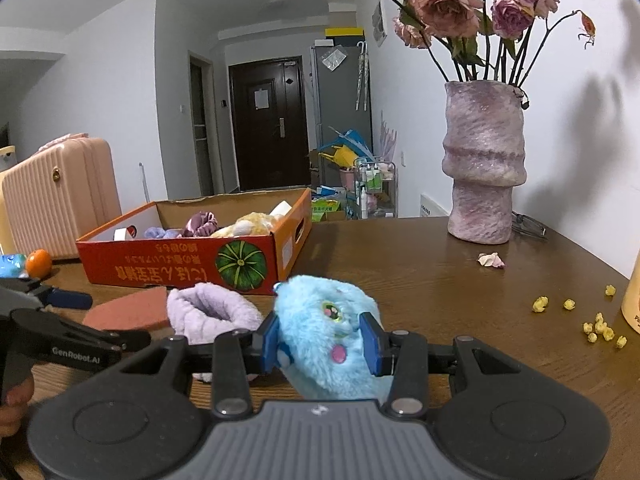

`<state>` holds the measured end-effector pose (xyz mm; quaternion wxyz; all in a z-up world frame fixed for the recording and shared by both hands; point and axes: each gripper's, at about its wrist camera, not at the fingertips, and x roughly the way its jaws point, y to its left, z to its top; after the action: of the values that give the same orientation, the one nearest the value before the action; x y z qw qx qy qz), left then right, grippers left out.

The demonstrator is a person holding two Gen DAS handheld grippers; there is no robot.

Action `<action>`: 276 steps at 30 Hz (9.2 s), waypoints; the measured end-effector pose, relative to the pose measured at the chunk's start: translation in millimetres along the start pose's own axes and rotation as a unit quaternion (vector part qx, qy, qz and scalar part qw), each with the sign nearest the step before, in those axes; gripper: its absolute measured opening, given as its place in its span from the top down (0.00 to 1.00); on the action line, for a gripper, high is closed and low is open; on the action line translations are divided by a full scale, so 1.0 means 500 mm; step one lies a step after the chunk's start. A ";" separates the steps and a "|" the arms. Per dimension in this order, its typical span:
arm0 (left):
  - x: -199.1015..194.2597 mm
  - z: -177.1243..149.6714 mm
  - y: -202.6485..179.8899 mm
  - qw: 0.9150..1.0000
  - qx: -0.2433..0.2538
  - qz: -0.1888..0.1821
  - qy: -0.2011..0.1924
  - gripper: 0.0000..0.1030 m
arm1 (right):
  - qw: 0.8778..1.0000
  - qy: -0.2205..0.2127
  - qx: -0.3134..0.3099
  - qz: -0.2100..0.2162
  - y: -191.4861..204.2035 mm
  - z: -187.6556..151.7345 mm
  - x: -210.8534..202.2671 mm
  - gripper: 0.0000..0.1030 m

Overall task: Organize soft objects
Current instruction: 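Grasp the red-and-cream sponge block with the left tool while the right tool holds the plush, then carry the plush toy and sponge block over the box with both tools, then open both tools to drop the plush toy and sponge block into the box, then withdraw both tools from the box toward the lavender headband, then grasp the clear plastic bag with the left tool while the right tool approaches the lavender headband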

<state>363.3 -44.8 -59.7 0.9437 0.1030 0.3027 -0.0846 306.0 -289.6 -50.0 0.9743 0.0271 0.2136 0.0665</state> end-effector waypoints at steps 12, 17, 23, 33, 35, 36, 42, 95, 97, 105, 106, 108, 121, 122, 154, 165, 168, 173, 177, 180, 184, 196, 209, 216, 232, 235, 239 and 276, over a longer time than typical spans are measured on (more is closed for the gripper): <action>0.043 0.014 0.012 0.999 0.008 -0.036 0.024 0.08 | 1.000 0.005 -0.011 0.001 -0.002 0.001 0.020 0.60; 0.036 0.011 0.003 0.999 0.021 -0.045 0.019 0.12 | 1.000 0.001 -0.017 0.001 0.002 0.000 0.016 0.60; 0.027 0.007 -0.011 0.998 0.041 -0.039 0.008 0.13 | 1.000 -0.006 -0.021 -0.007 0.006 0.000 0.010 0.60; -0.006 0.005 -0.015 0.998 0.047 -0.002 -0.036 0.13 | 0.998 -0.042 -0.039 -0.014 0.019 0.003 -0.010 0.60; -0.015 0.006 -0.009 0.998 0.037 0.008 -0.044 0.13 | 0.998 -0.050 -0.038 -0.018 0.022 0.006 -0.012 0.60; -0.020 0.007 -0.007 0.998 0.034 0.012 -0.047 0.13 | 0.998 -0.054 -0.037 -0.020 0.024 0.008 -0.013 0.60; -0.062 0.010 0.003 0.996 0.008 0.034 -0.077 0.13 | 0.996 -0.075 -0.038 -0.030 0.046 0.016 -0.015 0.60; -0.032 0.148 0.191 0.958 -0.181 0.129 -0.180 0.13 | 0.989 -0.140 -0.011 0.036 0.298 0.128 0.196 0.60; -0.024 0.152 0.193 0.957 -0.182 0.131 -0.182 0.13 | 0.990 -0.138 -0.010 0.034 0.298 0.133 0.210 0.60; 0.009 0.171 0.203 0.953 -0.189 0.146 -0.185 0.13 | 0.990 -0.134 -0.018 0.026 0.302 0.145 0.254 0.60; 0.013 0.174 0.204 0.953 -0.189 0.148 -0.186 0.13 | 0.990 -0.134 -0.019 0.024 0.303 0.147 0.258 0.60; 0.024 0.179 0.206 0.952 -0.191 0.152 -0.186 0.13 | 0.990 -0.135 -0.019 0.021 0.303 0.150 0.266 0.60; 0.126 0.213 0.248 0.949 -0.234 0.157 -0.142 0.13 | 0.993 -0.116 0.019 0.006 0.303 0.164 0.329 0.60; 0.130 0.215 0.249 0.949 -0.232 0.161 -0.142 0.13 | 0.993 -0.114 0.022 0.006 0.301 0.167 0.334 0.60; 0.168 0.204 0.248 0.946 -0.227 0.192 -0.133 0.00 | 0.995 -0.094 0.031 -0.028 0.294 0.169 0.369 0.00; 0.157 0.193 0.266 0.939 -0.251 0.195 -0.128 0.00 | 0.995 -0.086 0.052 -0.021 0.282 0.166 0.368 0.00; 0.151 0.196 0.267 0.938 -0.257 0.194 -0.131 0.00 | 0.995 -0.088 0.051 -0.020 0.282 0.164 0.365 0.00; 0.129 0.191 0.261 0.938 -0.258 0.187 -0.137 0.00 | 0.994 -0.095 0.043 -0.012 0.287 0.158 0.348 0.00; 0.100 0.185 0.245 0.940 -0.245 0.186 -0.147 0.00 | 0.994 -0.106 0.036 -0.003 0.293 0.148 0.324 0.00; 0.074 0.173 0.240 0.940 -0.248 0.179 -0.151 0.00 | 0.993 -0.113 0.032 0.005 0.294 0.143 0.303 0.00; 0.041 0.153 0.240 0.939 -0.252 0.175 -0.153 0.00 | 0.993 -0.119 0.024 0.013 0.296 0.133 0.275 0.00; -0.056 0.090 0.235 0.944 -0.237 0.169 -0.157 0.00 | 0.991 -0.134 -0.009 0.022 0.293 0.095 0.183 0.00; -0.143 0.021 0.220 0.949 -0.220 0.170 -0.151 0.00 | 0.991 -0.131 -0.025 0.013 0.266 0.058 0.096 0.00; -0.180 -0.017 0.213 0.951 -0.217 0.173 -0.135 0.00 | 0.992 -0.124 -0.029 0.007 0.247 0.033 0.043 0.00; -0.280 -0.107 0.185 0.953 -0.218 0.182 -0.102 0.00 | 0.993 -0.111 -0.040 -0.003 0.222 -0.018 -0.074 0.00; -0.296 -0.119 0.177 0.954 -0.216 0.182 -0.099 0.00 | 0.993 -0.110 -0.043 -0.006 0.219 -0.026 -0.091 0.00; -0.311 -0.129 0.166 0.956 -0.207 0.185 -0.096 0.00 | 0.993 -0.110 -0.041 -0.008 0.214 -0.031 -0.106 0.00; -0.131 -0.089 0.278 0.979 -0.156 0.132 -0.017 0.00 | 0.997 -0.046 -0.052 -0.045 0.207 -0.030 -0.038 0.00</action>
<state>316.9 106.5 -36.9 0.9561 -0.0082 0.2798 0.0869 270.4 -189.3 -47.3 0.9851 -0.0300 0.1662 0.0320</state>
